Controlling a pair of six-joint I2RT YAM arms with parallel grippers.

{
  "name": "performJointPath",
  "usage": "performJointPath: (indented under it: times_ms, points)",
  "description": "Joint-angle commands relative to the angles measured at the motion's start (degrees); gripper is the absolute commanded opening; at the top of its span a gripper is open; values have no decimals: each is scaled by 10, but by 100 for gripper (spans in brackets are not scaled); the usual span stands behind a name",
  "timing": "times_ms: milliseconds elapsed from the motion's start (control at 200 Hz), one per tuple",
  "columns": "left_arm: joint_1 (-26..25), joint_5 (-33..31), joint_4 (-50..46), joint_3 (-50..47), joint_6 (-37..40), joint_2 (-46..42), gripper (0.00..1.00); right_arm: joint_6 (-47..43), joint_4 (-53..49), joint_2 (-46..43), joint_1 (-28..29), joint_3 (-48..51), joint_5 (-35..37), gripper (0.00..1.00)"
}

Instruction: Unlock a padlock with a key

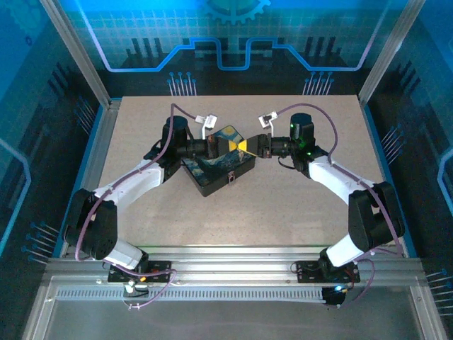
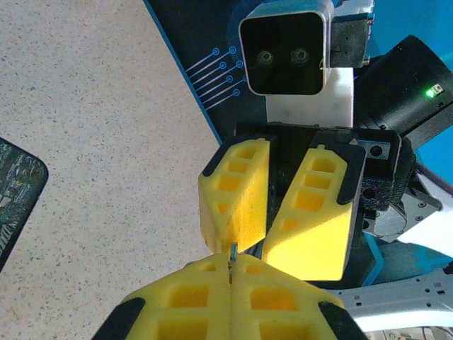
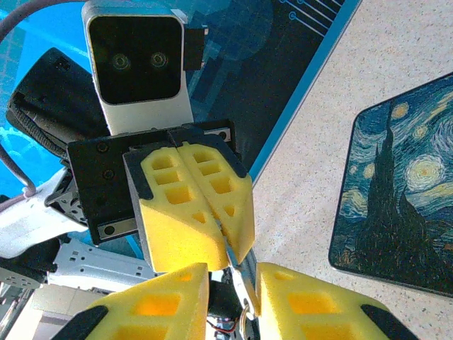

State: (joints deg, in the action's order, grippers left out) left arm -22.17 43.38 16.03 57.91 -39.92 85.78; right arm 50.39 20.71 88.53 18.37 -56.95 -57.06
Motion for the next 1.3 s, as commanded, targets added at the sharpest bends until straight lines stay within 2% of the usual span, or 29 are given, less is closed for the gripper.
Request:
performJointPath:
  times_ms: [0,215,500,725,765,860,955,1100,1216,1296]
  points:
    - [11,3,26,-11,-12,-5,0,7,23,9,13,-3,-18,24]
    - [10,9,34,-14,-19,-2,0,4,27,13,18,-6,-16,20]
    - [11,8,37,-19,-18,-2,0,3,40,11,19,-1,-18,5]
    - [13,5,30,-21,-17,1,0,-6,31,9,18,0,-8,0]
    - [17,2,25,-21,-18,2,7,-15,17,8,17,-2,-4,0]
    - [25,-13,0,-22,-12,-4,38,-61,-47,2,12,-11,10,0]
    - [32,-36,-58,-14,11,-17,50,-134,-161,-6,2,-26,28,0]
    - [29,-129,-214,20,52,-25,55,-203,-259,-12,-30,-30,46,0]
    - [-23,-294,-349,41,58,-37,56,-239,-320,-17,-58,-26,69,0]
    - [-84,-421,-422,44,12,-44,58,-258,-357,-23,-73,-22,83,0]
